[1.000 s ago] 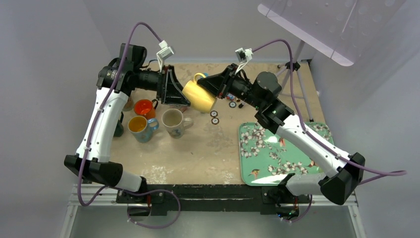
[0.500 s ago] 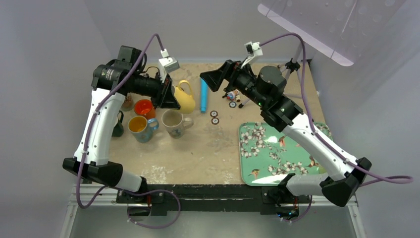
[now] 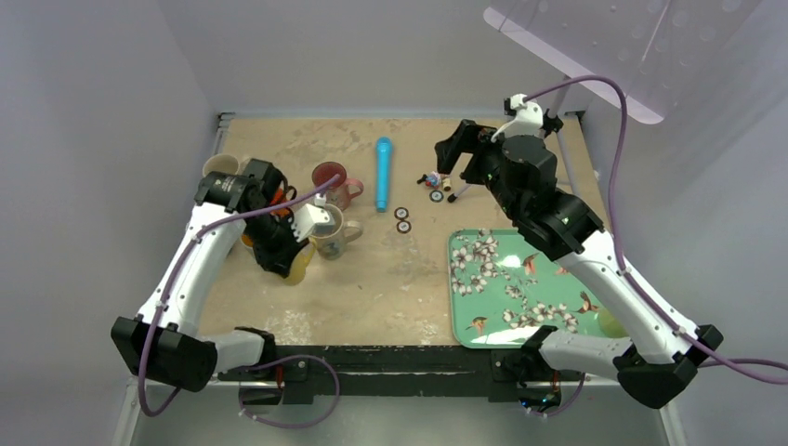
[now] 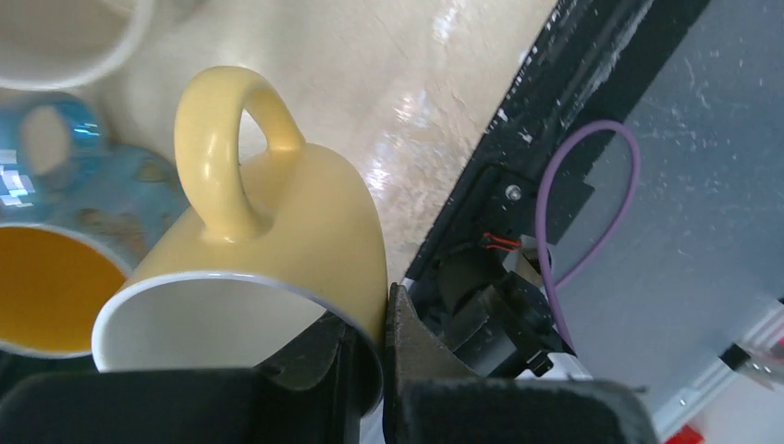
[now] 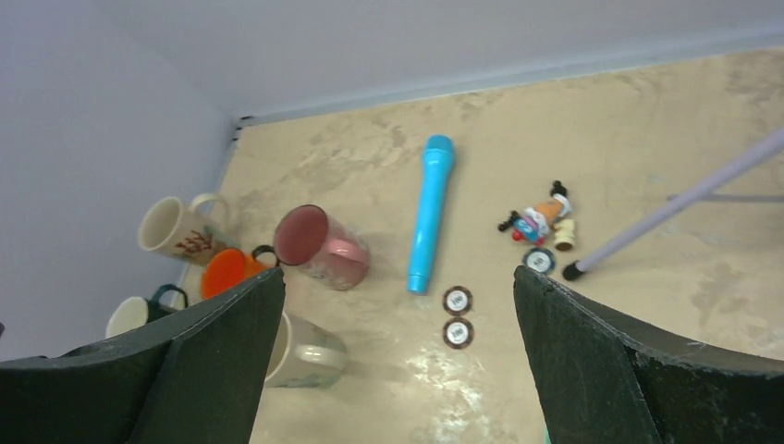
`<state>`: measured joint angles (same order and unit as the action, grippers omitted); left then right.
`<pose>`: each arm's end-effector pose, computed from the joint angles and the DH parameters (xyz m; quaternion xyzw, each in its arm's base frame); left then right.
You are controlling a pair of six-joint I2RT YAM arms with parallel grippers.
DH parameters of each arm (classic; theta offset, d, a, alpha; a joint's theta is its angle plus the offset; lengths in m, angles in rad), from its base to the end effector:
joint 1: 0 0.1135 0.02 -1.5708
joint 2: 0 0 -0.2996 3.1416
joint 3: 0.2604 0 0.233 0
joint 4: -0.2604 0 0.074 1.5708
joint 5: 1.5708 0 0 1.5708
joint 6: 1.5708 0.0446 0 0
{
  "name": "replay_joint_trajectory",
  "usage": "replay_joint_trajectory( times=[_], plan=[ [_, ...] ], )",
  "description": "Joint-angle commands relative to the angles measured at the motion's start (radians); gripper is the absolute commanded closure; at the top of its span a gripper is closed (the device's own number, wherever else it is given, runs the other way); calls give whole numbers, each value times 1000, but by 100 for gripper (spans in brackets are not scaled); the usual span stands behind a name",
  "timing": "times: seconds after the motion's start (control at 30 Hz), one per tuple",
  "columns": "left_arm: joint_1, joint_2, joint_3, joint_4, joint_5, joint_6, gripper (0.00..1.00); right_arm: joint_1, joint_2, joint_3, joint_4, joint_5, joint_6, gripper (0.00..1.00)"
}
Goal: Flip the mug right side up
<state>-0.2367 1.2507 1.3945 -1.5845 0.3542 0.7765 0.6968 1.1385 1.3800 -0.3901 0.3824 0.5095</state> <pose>0.1470 -0.0514 0.3747 0.4866 0.8533 -0.1524 0.1085 0.1739 0.1238 0.4806 0.0539 0.7522 0.2449 0.6094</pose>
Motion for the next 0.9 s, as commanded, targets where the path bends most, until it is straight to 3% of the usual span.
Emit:
replay_joint_trajectory(
  times=[0.0,0.2,0.47,0.6,0.63,0.7,0.77,0.87],
  plan=[
    [-1,-76,-153,-28,44,62,100,-10,-33,-9,-63,130,7,2],
    [-1,-202,-468,318,-15,157,100,-63,-85,-86,-55,165,56,2],
    [-4,-194,-671,549,-142,245,100,-279,-92,-111,-289,200,263,2],
    [-6,-191,-703,578,-151,260,100,-384,-88,-135,-362,194,290,1],
    [-5,-190,-699,566,-150,260,96,-412,-85,-140,-389,203,311,1],
    [-4,-190,-679,527,-152,255,72,-478,-82,-156,-457,226,362,1],
    [-6,-191,-641,478,-156,238,54,-552,-94,-186,-499,247,392,1],
    [-6,-193,-541,386,-121,197,48,-673,-143,-253,-512,313,420,1]
  ],
)
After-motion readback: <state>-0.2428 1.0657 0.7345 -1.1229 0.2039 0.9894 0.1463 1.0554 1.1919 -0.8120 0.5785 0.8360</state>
